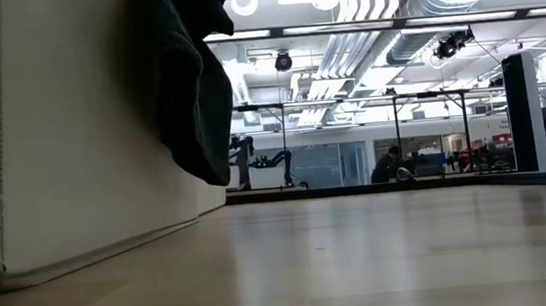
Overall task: Sort clothes
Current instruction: Put the black pants into the bottom brown laundry organizer
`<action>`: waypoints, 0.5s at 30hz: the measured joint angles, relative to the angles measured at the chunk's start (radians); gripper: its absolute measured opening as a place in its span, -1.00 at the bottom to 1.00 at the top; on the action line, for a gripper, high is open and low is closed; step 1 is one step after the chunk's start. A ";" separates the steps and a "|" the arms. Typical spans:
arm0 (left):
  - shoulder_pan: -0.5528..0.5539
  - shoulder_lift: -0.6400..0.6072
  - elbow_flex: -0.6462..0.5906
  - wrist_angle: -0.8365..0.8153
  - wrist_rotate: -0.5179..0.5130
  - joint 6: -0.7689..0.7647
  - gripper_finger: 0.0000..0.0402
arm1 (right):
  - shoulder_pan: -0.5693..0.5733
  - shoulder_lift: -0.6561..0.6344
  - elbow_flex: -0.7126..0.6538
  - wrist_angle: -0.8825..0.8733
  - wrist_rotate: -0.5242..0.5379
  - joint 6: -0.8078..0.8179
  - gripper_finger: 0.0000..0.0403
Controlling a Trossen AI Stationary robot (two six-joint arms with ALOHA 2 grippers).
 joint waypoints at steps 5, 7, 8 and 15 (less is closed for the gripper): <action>0.002 0.046 0.001 0.173 -0.003 0.159 -0.09 | 0.000 0.000 0.000 0.000 0.000 0.000 0.42; 0.002 0.061 0.001 0.187 -0.003 0.174 -0.09 | 0.000 0.000 0.000 0.000 0.000 0.000 0.42; 0.002 0.068 0.001 0.187 -0.003 0.174 -0.09 | 0.000 0.000 0.000 0.000 0.000 0.000 0.42; 0.002 0.124 0.001 0.189 -0.002 0.151 -0.09 | 0.000 0.000 0.000 0.000 0.000 -0.002 0.42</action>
